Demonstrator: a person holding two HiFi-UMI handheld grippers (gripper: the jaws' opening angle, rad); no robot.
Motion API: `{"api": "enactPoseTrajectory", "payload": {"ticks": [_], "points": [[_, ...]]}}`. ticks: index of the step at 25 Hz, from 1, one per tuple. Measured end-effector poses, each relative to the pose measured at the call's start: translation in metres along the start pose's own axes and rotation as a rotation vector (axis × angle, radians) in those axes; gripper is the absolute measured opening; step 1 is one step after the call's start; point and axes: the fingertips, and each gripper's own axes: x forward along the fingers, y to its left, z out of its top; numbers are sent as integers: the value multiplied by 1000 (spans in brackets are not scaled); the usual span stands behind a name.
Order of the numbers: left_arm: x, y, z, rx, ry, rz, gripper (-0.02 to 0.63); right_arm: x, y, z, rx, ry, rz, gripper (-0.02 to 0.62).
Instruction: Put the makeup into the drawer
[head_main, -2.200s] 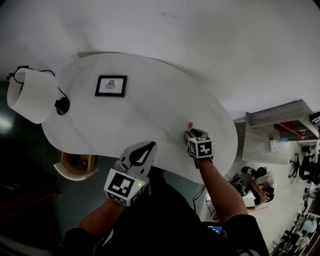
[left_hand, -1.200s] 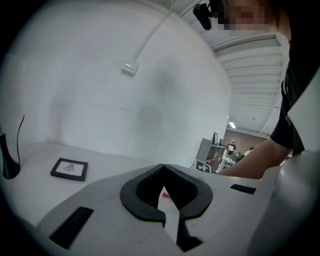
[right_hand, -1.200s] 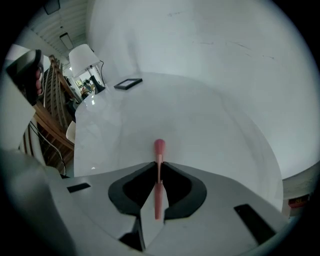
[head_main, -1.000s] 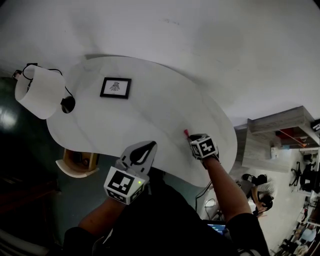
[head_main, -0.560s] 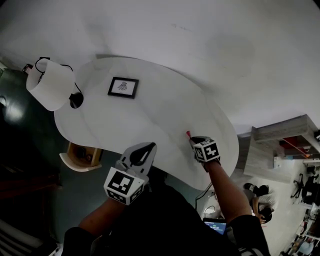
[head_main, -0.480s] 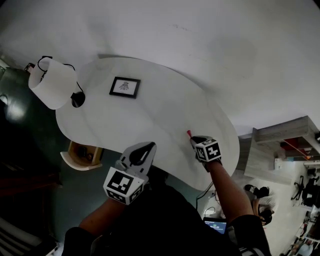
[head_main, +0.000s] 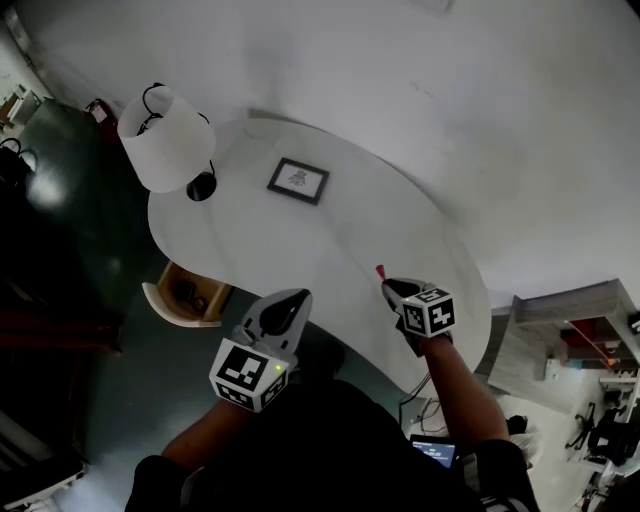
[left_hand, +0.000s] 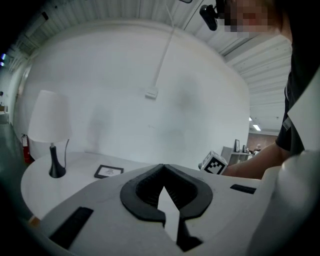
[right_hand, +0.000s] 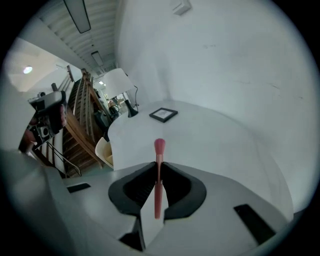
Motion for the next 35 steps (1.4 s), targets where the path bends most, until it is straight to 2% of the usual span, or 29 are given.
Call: {"api": "enactPoseTrajectory", "payload": {"ticks": [8,15,23,29,35], "points": [[-97,77,2,18,-41,122,11,44,119,65,-99,-36,117,46],[-182,153,1,-16,-93,278,11,96,216,106,-200,-25,221,46],[-271,205,-15,-63,-123,408,11,148,321,137,-305,-4,330,46],[-315,235,-27,-98,-125,497,11,183,382,144,-365,32,410,46],[-324,259,-33,-135,-150,562,11,218,415,153,-423,66,464,46]]}}
